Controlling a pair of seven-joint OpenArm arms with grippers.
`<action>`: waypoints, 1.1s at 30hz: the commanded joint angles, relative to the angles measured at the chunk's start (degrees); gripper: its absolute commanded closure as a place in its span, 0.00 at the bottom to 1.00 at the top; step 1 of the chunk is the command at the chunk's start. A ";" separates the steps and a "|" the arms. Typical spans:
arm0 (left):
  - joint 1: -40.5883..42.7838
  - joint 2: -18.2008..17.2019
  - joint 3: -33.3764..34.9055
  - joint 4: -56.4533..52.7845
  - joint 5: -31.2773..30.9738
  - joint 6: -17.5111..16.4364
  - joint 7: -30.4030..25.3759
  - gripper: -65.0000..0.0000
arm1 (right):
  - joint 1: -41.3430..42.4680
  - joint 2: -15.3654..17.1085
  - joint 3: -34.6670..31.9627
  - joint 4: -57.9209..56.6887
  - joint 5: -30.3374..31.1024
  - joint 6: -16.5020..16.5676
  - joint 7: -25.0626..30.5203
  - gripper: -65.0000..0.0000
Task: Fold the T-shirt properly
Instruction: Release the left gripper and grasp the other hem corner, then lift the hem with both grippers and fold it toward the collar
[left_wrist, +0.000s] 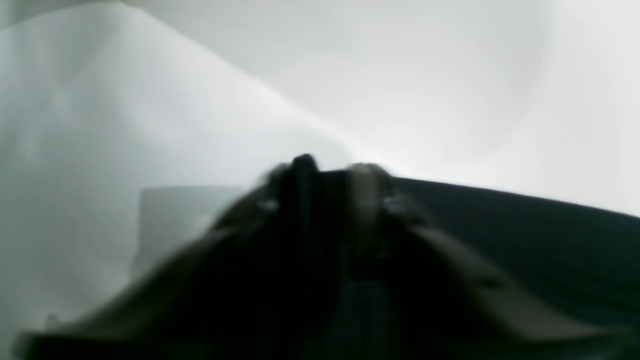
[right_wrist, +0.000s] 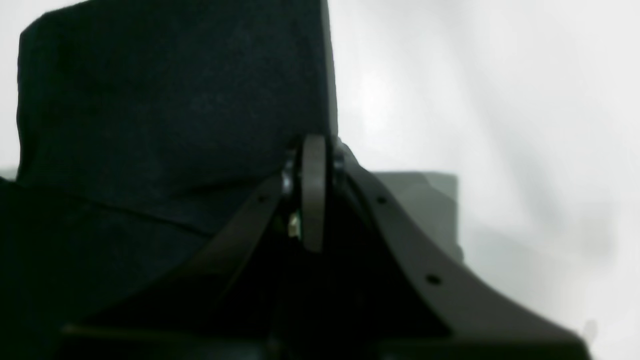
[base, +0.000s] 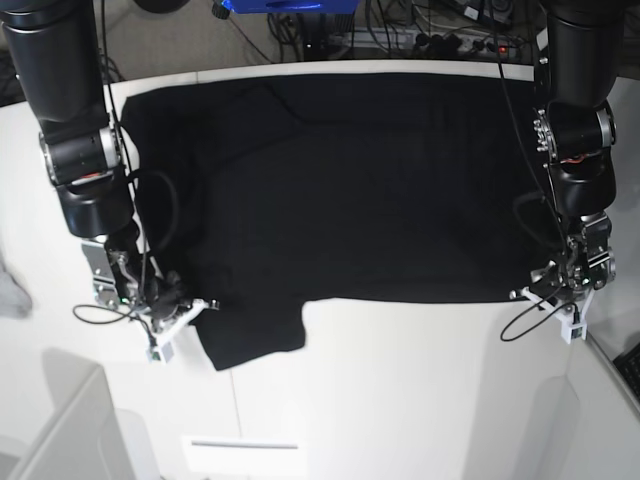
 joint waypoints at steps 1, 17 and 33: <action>-0.95 -0.51 -0.10 0.55 0.44 -0.09 1.07 0.98 | 1.07 0.53 0.12 0.25 -0.53 -0.21 -1.16 1.00; 8.10 -0.42 -0.27 17.51 0.26 -0.09 1.43 1.00 | -1.39 0.70 0.21 5.96 -0.44 -0.38 2.44 1.00; 15.13 -0.16 -8.27 30.96 0.35 -0.09 1.60 1.00 | -9.13 3.25 13.04 22.49 -0.61 -0.38 -3.36 1.00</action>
